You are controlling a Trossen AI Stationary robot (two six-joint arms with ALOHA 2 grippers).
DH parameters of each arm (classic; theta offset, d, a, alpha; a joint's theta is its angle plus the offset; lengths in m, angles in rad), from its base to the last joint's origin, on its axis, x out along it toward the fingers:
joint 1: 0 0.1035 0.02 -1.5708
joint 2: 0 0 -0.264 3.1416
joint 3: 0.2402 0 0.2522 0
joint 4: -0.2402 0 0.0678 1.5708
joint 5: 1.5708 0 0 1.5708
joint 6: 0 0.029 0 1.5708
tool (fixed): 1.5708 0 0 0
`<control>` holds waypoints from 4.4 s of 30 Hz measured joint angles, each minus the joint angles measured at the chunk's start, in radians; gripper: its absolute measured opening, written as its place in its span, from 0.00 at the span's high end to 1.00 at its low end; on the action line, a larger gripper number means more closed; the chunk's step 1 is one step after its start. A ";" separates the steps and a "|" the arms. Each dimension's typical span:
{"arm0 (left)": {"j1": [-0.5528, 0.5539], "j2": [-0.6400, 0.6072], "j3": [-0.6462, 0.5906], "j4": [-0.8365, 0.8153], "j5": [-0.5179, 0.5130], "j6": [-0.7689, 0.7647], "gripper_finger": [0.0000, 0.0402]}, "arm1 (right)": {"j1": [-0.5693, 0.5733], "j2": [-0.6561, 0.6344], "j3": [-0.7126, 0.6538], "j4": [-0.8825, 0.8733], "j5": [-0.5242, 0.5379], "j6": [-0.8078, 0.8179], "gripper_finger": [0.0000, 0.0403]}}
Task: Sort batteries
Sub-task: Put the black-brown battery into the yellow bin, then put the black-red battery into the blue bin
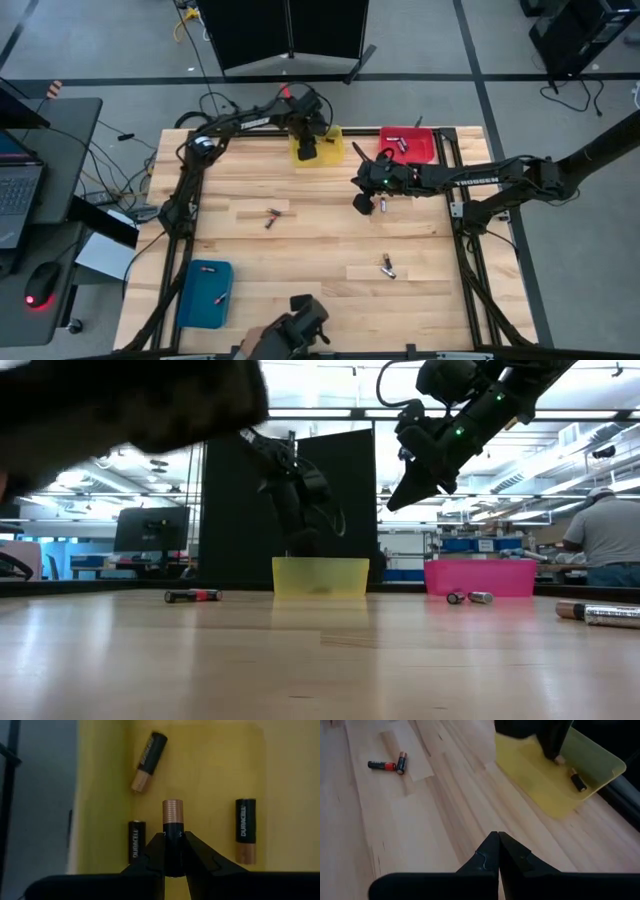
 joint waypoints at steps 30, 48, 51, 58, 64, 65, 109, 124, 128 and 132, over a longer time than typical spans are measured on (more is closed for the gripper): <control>-0.018 -0.160 -0.064 0.032 0.012 -0.064 0.74 | 0.009 -0.001 0.000 -0.016 0.003 0.007 0.95; -0.156 -0.835 -1.098 1.058 0.097 -0.271 0.97 | 0.065 0.059 0.000 0.010 -0.002 0.117 0.97; -0.212 -0.925 -1.244 1.244 0.102 -0.309 0.97 | 0.082 0.117 0.000 0.017 -0.002 0.150 0.96; -0.296 -1.005 -1.505 1.662 0.100 -0.370 0.97 | 0.132 0.196 0.000 0.007 -0.058 0.238 0.88; -0.315 -1.004 -1.621 1.823 0.097 -0.374 0.97 | 0.154 0.162 0.047 -0.152 -0.102 0.217 0.76; -0.315 -1.003 -1.631 1.833 0.097 -0.377 0.97 | 0.153 0.155 0.063 -0.194 -0.102 0.206 0.74; -0.335 -1.002 -1.656 1.789 0.115 -0.404 0.97 | 0.072 0.434 0.361 -0.768 -0.085 -0.431 0.59; -0.340 -1.002 -1.656 1.788 0.115 -0.407 0.97 | -0.044 0.440 0.323 -0.755 -0.141 0.302 0.59; -0.340 -1.002 -1.656 1.782 0.115 -0.407 0.97 | -0.055 0.440 0.308 -0.740 -0.159 0.321 0.59; -0.340 -1.002 -1.656 1.765 0.115 -0.407 0.97 | -0.055 0.440 0.306 -0.724 -0.161 0.322 0.59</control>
